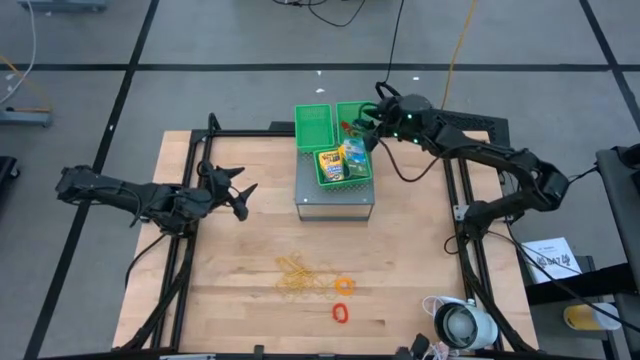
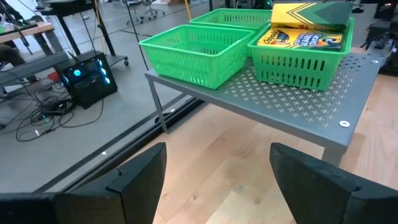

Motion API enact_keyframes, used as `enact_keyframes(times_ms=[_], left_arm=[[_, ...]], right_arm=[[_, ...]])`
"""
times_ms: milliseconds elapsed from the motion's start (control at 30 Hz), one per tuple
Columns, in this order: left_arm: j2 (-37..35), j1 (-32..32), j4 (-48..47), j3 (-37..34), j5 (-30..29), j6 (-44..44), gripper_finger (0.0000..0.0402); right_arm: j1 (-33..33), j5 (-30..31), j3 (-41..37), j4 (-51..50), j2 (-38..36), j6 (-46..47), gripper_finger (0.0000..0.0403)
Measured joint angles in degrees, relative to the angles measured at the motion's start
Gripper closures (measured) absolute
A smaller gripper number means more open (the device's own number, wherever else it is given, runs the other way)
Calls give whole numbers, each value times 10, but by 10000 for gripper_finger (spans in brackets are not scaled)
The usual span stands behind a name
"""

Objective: Pick & Place Office Desk Supplies
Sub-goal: Put the yellow spring keychain into the right green bin on the shelf

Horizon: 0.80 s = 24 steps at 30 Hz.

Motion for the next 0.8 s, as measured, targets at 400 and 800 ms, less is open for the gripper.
enact_keyframes(times_ms=[400, 800], left_arm=[[0, 0, 0, 0, 15, -43, 105], [0, 0, 0, 0, 25, -45, 105]], right_arm=[[78, -202, 0, -17, -119, 18, 204], [360, -292, -126, 116, -156, 19, 219]])
